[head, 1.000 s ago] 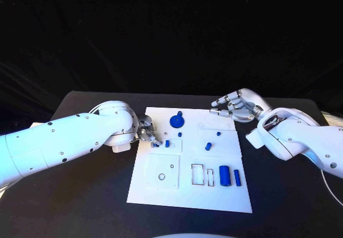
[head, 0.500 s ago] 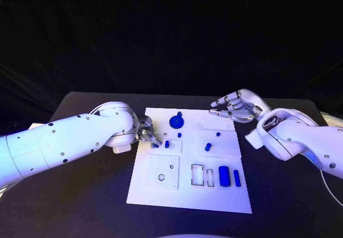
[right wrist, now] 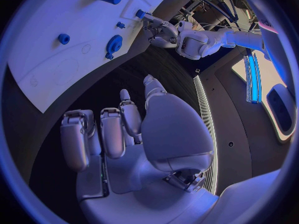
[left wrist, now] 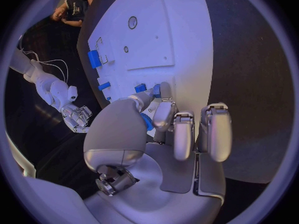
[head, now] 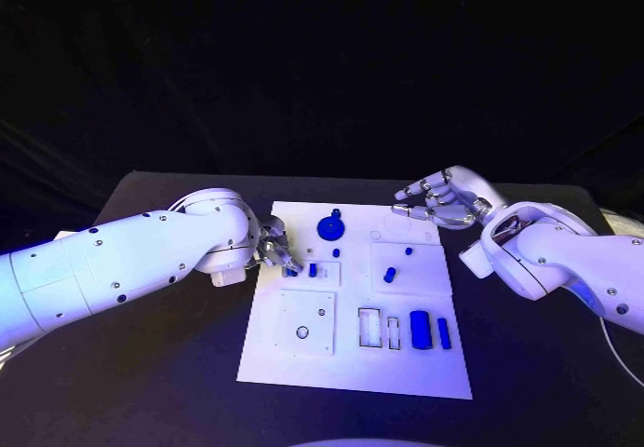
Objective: Assemble the parts on the task board
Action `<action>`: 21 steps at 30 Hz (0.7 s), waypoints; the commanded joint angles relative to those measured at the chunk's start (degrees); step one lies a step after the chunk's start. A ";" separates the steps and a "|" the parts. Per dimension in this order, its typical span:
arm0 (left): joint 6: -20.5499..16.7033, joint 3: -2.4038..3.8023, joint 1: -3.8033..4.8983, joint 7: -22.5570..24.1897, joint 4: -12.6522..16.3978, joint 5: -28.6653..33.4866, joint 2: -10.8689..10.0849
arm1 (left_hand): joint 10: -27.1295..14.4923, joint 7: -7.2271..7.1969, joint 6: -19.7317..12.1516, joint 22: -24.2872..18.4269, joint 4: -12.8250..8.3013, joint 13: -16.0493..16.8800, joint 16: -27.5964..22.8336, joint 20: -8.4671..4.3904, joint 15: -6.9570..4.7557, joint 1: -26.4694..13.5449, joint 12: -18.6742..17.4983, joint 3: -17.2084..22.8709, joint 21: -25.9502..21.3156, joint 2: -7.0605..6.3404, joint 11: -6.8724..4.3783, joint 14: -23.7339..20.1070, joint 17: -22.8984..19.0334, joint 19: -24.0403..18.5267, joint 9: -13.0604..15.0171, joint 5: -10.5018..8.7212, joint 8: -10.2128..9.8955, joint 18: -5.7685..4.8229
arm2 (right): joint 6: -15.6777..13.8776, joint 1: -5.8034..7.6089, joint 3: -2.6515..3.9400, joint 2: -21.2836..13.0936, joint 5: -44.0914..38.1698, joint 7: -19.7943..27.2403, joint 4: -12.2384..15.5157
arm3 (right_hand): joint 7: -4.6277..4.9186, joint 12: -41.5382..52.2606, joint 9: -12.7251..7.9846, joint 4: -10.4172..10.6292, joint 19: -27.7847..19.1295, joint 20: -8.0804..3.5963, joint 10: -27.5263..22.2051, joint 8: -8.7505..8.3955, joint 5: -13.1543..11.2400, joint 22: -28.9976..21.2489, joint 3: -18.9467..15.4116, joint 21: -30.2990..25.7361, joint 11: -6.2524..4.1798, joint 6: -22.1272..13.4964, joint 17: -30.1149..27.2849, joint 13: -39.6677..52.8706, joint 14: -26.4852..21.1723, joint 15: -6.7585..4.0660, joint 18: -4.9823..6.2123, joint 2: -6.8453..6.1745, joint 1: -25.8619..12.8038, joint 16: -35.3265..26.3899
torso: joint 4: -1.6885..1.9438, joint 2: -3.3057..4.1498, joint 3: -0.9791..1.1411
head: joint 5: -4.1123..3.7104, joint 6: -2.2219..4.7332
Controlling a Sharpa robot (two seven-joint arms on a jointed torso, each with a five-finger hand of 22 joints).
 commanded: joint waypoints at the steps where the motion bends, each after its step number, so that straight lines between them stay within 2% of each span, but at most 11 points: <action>1: 1.68 -0.49 -0.64 -0.83 -0.30 0.20 0.34 | -0.15 -1.08 -1.67 11.36 -5.29 -0.03 0.18 0.14 0.22 0.38 -0.12 5.69 -0.27 0.36 0.17 5.93 15.10 3.28 0.22 -0.76 -0.03 -0.49 | 0.86 -0.04 0.00 0.07 -0.23 0.39 0.01 | -0.08 -0.19 0.09 -0.07 0.91 0.02 -0.45 0.06 0.06 8.71 -0.31 -0.38 -0.08 0.35 4.74 2.82 3.57 -0.03 0.94 0.41 0.19 -0.27 | 0.01 0.01 0.02 | 0.02 0.00; 7: 1.63 -0.47 -0.60 -1.18 -0.49 -0.06 0.52 | -0.09 -0.94 -2.04 11.31 -4.43 0.01 0.18 0.25 0.35 -0.42 0.01 5.74 -0.37 1.14 0.33 5.93 15.10 3.23 0.93 -1.71 0.53 -0.46 | 0.94 -0.04 0.00 0.11 -0.23 0.37 -0.03 | -0.08 -0.19 0.09 -0.07 0.91 0.02 -0.45 0.06 0.06 8.71 -0.31 -0.38 -0.08 0.35 4.74 2.82 3.57 -0.03 0.94 0.41 0.19 -0.27 | -0.01 0.01 0.05 | 0.00 -0.01; 14: 1.89 -0.45 -0.47 -1.76 -1.19 -0.95 1.20 | -0.17 -1.00 -3.62 11.22 -2.98 0.50 0.18 0.13 0.28 -1.63 0.67 5.39 -0.57 2.56 0.27 5.93 15.10 3.11 3.24 -1.91 2.37 -0.42 | 1.11 -0.05 0.00 0.19 -0.23 0.35 -0.10 | -0.08 -0.19 0.09 -0.07 0.91 0.02 -0.45 0.06 0.06 8.71 -0.31 -0.38 -0.08 0.35 4.74 2.82 3.57 -0.03 0.94 0.41 0.19 -0.27 | 0.00 0.03 0.05 | 0.02 -0.01; 21: 3.09 -0.43 -0.25 -2.01 -1.86 -1.46 2.01 | -0.45 -1.03 -4.53 11.26 -3.04 0.46 0.18 0.05 0.25 -1.64 0.67 5.39 -0.55 2.67 0.25 5.93 15.10 3.12 4.45 -1.91 3.31 -0.43 | 1.30 -0.08 0.00 0.33 -0.23 0.33 -0.19 | -0.08 -0.19 0.09 -0.07 0.91 0.02 -0.45 0.06 0.06 8.71 -0.31 -0.38 -0.08 0.35 4.74 2.82 3.57 -0.03 0.94 0.41 0.19 -0.27 | -0.01 0.06 0.05 | 0.06 -0.12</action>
